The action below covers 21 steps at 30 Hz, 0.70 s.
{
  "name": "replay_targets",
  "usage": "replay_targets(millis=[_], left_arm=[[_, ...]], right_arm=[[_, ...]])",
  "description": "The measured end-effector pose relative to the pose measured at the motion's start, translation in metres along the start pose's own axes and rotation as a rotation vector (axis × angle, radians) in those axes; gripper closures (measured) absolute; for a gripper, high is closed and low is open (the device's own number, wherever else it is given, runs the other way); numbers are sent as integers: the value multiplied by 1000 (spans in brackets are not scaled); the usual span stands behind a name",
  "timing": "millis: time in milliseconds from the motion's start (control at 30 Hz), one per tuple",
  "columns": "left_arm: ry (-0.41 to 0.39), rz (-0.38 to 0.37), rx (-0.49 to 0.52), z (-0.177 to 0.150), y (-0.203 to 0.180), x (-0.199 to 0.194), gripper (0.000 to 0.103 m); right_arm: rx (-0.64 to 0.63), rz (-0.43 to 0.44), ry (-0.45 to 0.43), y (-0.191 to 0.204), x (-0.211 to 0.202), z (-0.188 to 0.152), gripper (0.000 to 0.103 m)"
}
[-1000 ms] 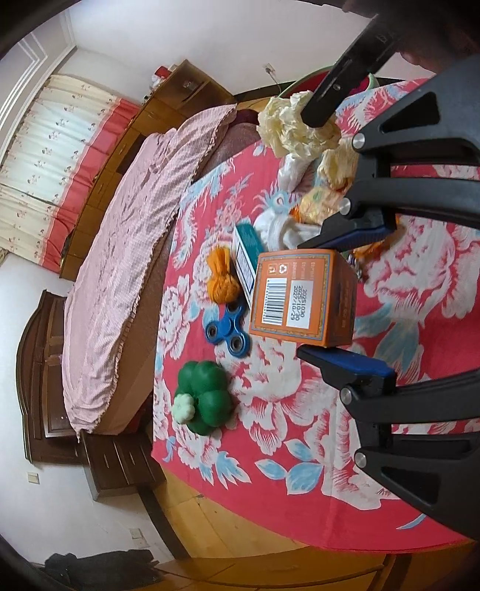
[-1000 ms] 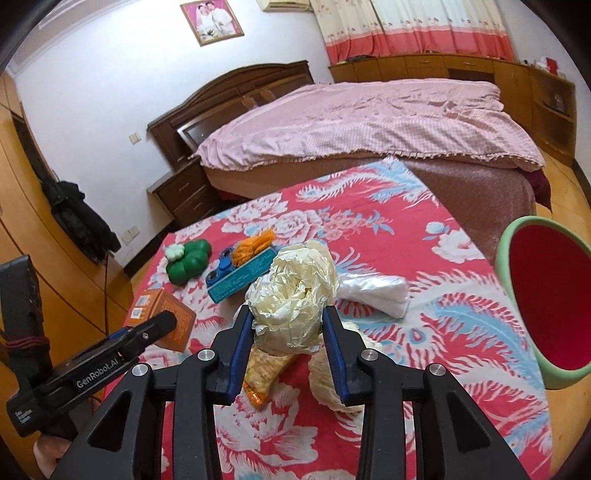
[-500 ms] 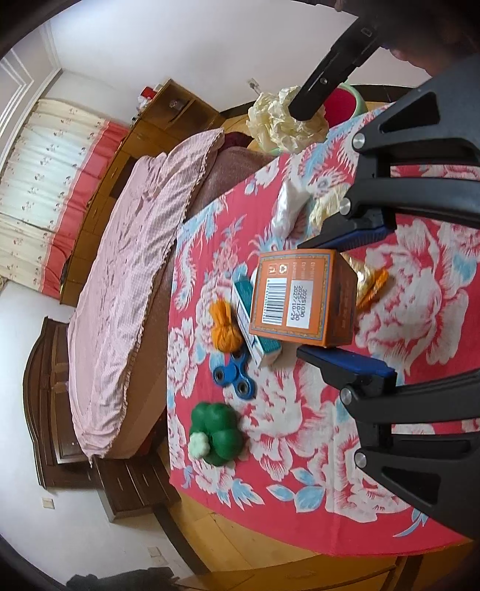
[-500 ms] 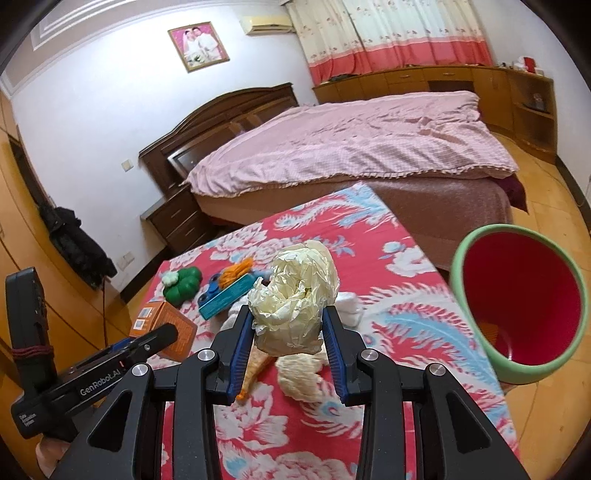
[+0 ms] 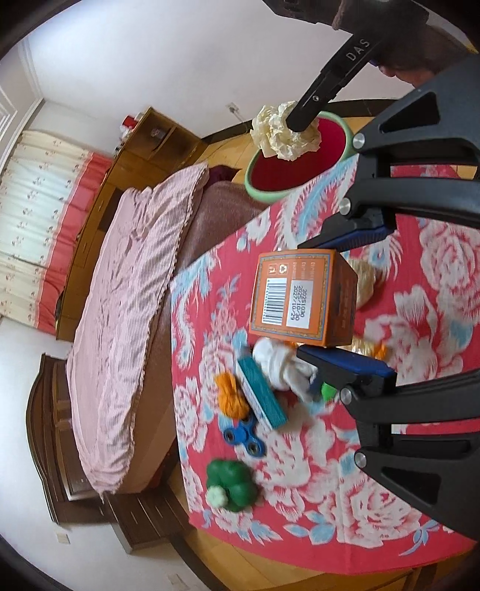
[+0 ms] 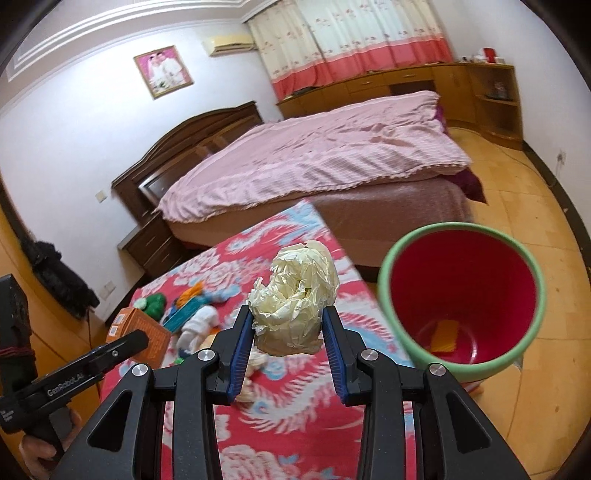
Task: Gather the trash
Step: 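Carry the orange box and crumpled paper over the red bucket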
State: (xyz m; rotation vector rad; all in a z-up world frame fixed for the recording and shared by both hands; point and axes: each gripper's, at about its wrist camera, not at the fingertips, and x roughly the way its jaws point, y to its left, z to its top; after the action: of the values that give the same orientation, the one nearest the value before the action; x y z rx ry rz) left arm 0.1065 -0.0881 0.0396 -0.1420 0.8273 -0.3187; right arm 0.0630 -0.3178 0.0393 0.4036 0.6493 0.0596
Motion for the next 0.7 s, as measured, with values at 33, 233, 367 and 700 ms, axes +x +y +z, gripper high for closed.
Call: replay_targets(millis=[33,233,367,700], left_arm=[[1,-5,7,1,-5,1,55],[-4,-33,55,7,-34,5,54],[-1,-46,86,10,-52,10,54],[25,-71,143,14,-86,30,55]], right_arm=[[7,-9,-5,-6,-3,1,65],[47,-50,-15,-34,-10,3,65],[70,-68,-15,-49,-12,3,65],[111,-100,-16,-81,-16,1,65]])
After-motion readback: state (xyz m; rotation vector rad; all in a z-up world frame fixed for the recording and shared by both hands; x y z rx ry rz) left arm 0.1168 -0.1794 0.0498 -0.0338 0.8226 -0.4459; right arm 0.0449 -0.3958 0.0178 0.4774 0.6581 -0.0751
